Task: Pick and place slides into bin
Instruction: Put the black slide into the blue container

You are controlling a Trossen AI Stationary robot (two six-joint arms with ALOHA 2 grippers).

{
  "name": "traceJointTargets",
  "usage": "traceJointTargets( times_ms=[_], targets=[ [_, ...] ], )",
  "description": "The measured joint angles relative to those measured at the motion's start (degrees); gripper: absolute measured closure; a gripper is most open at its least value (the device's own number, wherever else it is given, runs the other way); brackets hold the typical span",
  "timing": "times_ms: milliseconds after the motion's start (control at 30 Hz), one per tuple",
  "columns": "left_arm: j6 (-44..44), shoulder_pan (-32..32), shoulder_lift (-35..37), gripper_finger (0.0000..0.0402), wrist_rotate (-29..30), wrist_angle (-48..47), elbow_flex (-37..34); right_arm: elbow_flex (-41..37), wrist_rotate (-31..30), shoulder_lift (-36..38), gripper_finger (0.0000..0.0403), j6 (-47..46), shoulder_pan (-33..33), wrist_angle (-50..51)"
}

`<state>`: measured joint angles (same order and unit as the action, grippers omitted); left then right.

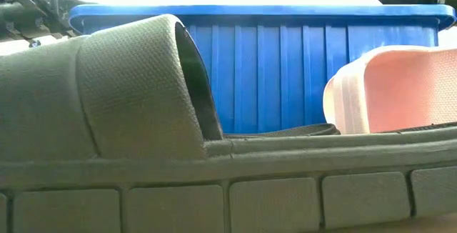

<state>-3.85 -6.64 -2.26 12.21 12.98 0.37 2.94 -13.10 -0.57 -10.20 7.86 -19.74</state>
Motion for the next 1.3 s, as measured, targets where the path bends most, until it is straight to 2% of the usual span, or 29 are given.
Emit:
traceJointTargets(
  times_ms=[133, 300, 433, 667, 800, 900, 1033, 1167, 1300],
  targets=[
    [0.01, 0.0, 0.0, 0.0402, 0.0, 0.01, -0.01, 0.0, -0.04, 0.01, 0.0394, -5.44, 0.0, -6.8],
    [-0.09, -0.01, -0.02, 0.0402, 0.02, 0.08, 0.01, 0.0, -3.39, 0.01, 0.0394, -6.69, 0.0, -16.42],
    [-5.32, -0.01, -0.02, 0.0402, 0.21, 1.44, 0.01, 0.09, -3.56, 0.03, 0.0394, -10.81, 0.0, -22.73],
    [-6.26, 0.01, -0.12, 0.0402, 0.87, 11.62, -0.01, 2.25, -3.51, -1.01, 0.0394, -8.02, 0.0, -22.32],
    [-6.33, 0.05, -1.34, 0.0399, 6.29, 21.39, -0.01, 5.15, -5.77, -3.31, 0.0394, -4.11, 0.0, -22.43],
    [-6.25, 0.05, -2.91, 0.0377, 7.22, 28.71, -0.01, 8.37, -6.46, -6.68, 0.0385, -0.57, 0.0, -21.94],
    [-6.2, 0.05, -6.05, 0.0317, 6.13, 33.47, 1.05, 15.24, -6.45, -13.28, 0.0358, 5.02, 0.0, -15.8],
    [-6.82, 0.01, -10.36, 0.0254, 1.1, 35.67, 4.87, 24.31, -6.45, -20.57, 0.0312, 8.89, 0.0, -1.79],
    [-9.28, 0.01, -16.36, 0.0222, 0.33, 39.06, 10.07, 33.9, -6.13, -27.69, 0.0259, 7.61, 0.0, 12.39]
  ],
)
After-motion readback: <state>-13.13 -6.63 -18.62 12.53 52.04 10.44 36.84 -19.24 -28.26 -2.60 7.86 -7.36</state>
